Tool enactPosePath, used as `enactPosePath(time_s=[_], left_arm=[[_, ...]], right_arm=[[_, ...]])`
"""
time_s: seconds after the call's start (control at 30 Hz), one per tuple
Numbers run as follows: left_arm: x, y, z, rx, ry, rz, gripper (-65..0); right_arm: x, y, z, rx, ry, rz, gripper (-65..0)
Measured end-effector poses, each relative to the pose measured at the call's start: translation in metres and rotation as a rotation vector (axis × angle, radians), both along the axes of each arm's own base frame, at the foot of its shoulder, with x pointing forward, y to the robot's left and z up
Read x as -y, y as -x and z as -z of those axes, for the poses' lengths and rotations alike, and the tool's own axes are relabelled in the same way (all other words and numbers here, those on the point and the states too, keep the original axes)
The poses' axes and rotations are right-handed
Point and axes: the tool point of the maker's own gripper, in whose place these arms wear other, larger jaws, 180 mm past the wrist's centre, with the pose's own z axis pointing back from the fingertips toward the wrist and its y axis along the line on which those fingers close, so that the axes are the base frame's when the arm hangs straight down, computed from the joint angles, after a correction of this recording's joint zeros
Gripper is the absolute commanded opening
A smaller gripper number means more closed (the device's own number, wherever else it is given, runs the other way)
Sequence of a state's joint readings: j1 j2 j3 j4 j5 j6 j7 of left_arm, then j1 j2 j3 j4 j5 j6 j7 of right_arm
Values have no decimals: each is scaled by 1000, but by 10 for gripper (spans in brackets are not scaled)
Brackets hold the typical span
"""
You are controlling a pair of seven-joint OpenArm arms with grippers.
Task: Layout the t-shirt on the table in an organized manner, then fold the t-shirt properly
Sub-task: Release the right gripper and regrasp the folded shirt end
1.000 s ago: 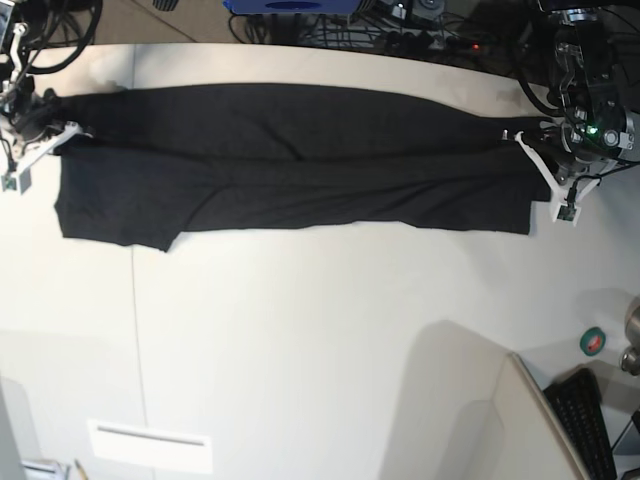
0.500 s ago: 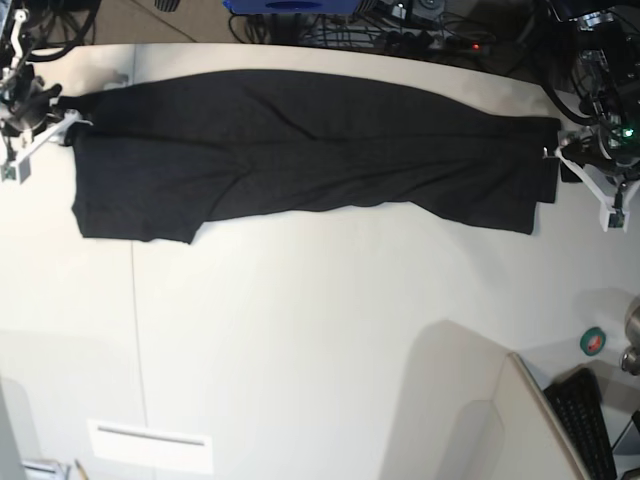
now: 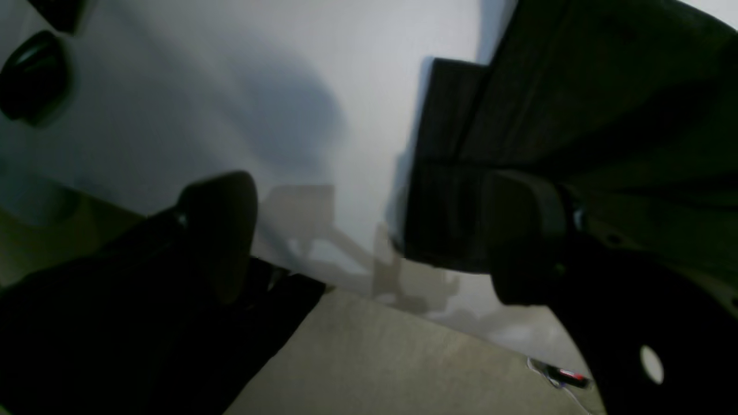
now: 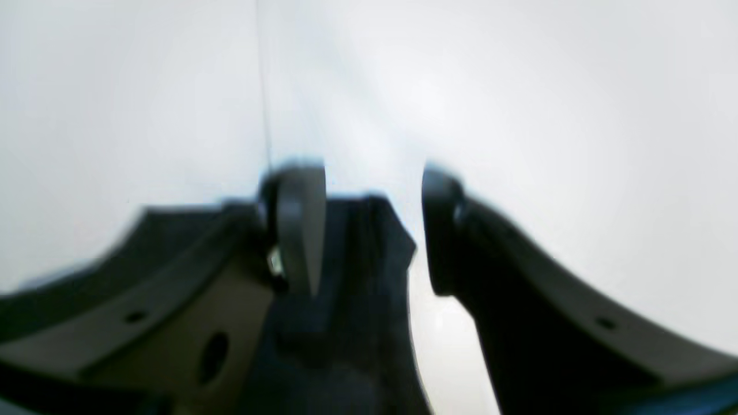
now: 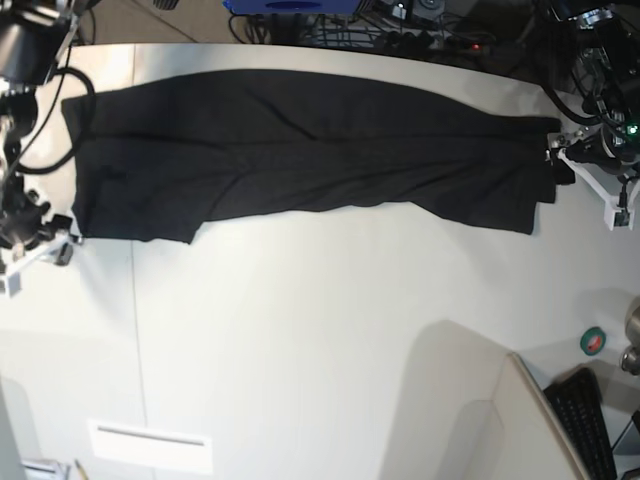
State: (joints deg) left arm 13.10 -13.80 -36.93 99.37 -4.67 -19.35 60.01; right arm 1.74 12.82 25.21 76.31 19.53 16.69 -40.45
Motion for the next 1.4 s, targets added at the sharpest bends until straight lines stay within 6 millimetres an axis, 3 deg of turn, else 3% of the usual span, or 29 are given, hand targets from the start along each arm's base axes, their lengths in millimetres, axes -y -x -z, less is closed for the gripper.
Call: enactPosePath(time_s=[0.07, 0.13, 0.27, 0.43, 0.63, 0.73, 0.8, 0.87, 0.97, 1.1, 1.3, 1.4], left_arm=[[-10, 8, -2, 10, -3, -52, -125], [-19, 14, -5, 17, -10, -87, -235], [-26, 21, -6, 13, -19, -110, -425], [-32, 28, -1, 5, -6, -143, -523], [-32, 31, 3, -5, 5, -152, -650], [-32, 32, 4, -7, 5, -152, -650], [-32, 32, 3, -6, 5, -152, -650], [-32, 32, 3, -6, 5, -152, -650], [-32, 32, 3, -7, 5, -152, -650], [-33, 34, 8, -17, 13, -157, -650], [-33, 40, 19, -44, 35, -171, -650], [-33, 38, 18, -39, 35, -170, -650]], right_arm=[[-7, -2, 18, -67, -25, -24, -384], [-10, -7, 29, -94, -46, -29, -384], [-15, -20, 30, -56, -39, -48, -384], [-24, -7, 51, -113, -57, -61, -384], [-20, -12, 51, -83, -55, -45, -392], [-20, -10, 53, -89, -55, -45, -414], [-21, -10, 54, -89, -58, -45, -509], [-22, -9, 54, -92, -62, -44, -650], [-21, -6, 53, -87, -53, -46, -650], [-19, 4, 32, -26, -27, -41, -650], [-32, 29, -1, -19, -8, -56, -650], [-42, 54, -4, -48, 5, -72, -650]])
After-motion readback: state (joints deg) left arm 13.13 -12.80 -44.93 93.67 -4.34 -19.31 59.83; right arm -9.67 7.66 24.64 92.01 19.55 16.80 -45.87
